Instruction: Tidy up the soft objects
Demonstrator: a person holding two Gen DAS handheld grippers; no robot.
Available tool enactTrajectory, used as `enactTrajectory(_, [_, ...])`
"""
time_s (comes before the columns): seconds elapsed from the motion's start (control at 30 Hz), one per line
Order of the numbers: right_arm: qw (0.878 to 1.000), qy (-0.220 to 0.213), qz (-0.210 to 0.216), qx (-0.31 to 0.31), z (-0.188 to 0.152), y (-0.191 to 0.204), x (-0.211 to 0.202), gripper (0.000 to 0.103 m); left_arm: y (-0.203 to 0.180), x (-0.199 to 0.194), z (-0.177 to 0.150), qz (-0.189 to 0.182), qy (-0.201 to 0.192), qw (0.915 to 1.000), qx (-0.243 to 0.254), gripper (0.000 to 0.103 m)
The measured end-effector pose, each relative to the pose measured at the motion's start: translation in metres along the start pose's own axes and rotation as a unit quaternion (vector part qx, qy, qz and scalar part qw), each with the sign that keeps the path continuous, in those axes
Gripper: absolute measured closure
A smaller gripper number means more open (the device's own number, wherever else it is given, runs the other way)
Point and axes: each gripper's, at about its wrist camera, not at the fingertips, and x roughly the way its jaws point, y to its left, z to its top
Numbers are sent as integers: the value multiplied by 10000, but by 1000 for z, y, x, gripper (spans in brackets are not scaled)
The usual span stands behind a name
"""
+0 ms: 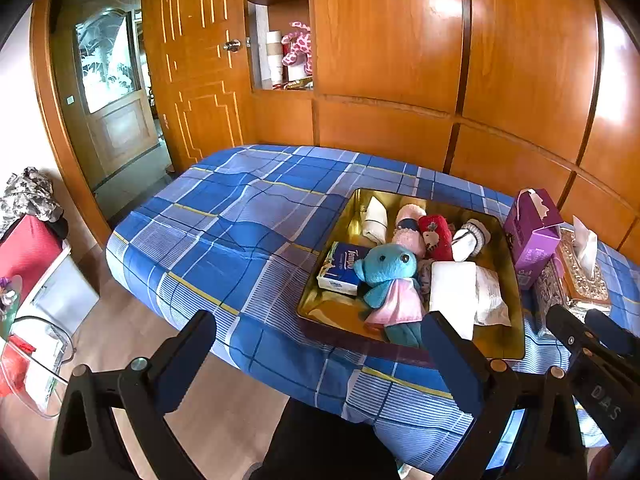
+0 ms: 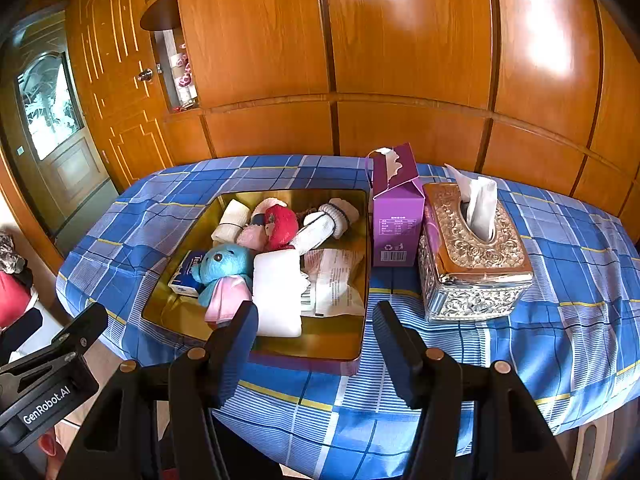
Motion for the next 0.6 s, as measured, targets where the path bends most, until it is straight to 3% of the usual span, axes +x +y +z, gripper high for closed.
enactTrajectory(0.6, [10000,46,-13,23,0,-1,3,43,-1,2,-1,-125,16,9999,31,0])
